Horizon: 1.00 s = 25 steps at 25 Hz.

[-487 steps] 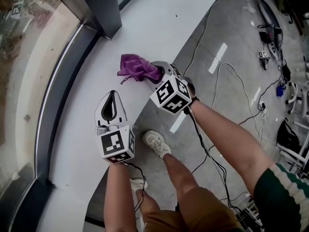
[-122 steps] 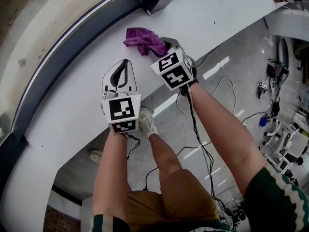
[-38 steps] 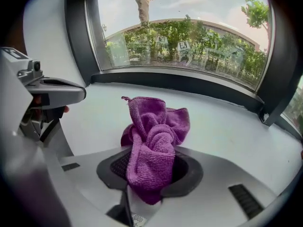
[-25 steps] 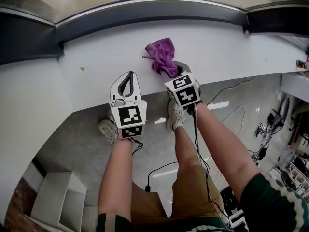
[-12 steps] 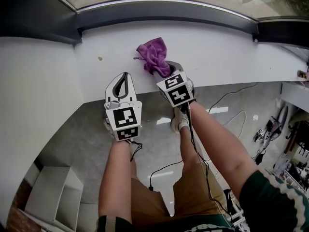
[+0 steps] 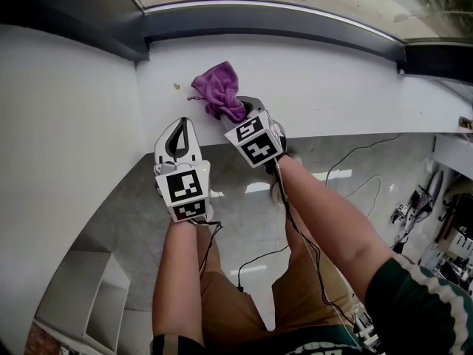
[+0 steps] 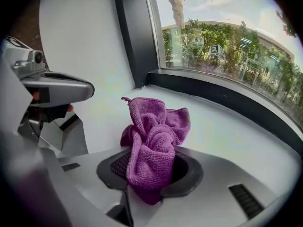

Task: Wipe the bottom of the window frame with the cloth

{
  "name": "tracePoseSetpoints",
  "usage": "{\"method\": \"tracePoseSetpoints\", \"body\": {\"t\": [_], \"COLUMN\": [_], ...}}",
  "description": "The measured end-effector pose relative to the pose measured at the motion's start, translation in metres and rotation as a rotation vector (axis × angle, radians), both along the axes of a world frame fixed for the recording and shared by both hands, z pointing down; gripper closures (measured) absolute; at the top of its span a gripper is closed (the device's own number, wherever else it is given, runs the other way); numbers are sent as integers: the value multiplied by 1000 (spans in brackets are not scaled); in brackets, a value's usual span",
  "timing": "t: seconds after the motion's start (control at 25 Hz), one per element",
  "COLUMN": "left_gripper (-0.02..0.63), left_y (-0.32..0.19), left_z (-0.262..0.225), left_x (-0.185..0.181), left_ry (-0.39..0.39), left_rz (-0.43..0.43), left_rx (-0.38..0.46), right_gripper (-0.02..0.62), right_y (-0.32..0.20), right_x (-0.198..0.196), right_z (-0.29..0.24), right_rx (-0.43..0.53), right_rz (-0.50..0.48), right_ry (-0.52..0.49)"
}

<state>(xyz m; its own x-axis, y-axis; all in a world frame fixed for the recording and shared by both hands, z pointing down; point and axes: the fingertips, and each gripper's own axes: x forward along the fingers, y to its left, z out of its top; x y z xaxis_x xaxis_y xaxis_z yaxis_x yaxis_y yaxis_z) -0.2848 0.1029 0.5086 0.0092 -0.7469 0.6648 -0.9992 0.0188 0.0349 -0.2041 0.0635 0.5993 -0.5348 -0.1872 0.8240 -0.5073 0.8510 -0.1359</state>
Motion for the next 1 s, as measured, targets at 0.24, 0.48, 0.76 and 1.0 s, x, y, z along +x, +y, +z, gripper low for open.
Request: {"method": "tracePoseSetpoints", "body": {"t": [0.24, 0.48, 0.76, 1.0], "left_gripper": [598, 597, 597, 597], "left_y": [11, 19, 30, 37], "left_z": [-5, -10, -18, -29], "left_x": [-28, -44, -56, -59], "left_ry": [-13, -20, -4, 2], "left_rz": [-26, -31, -61, -61], "left_rx": [-9, -5, 6, 2], "right_gripper": [448, 448, 448, 448], "right_y": [18, 33, 49, 42], "right_x": [-46, -80, -112, -113], "right_z": [-2, -2, -2, -17], "right_rx": [-16, -23, -46, -52], "right_rz": [-44, -97, -146, -133], "right_ry": [-36, -63, -74, -99]}}
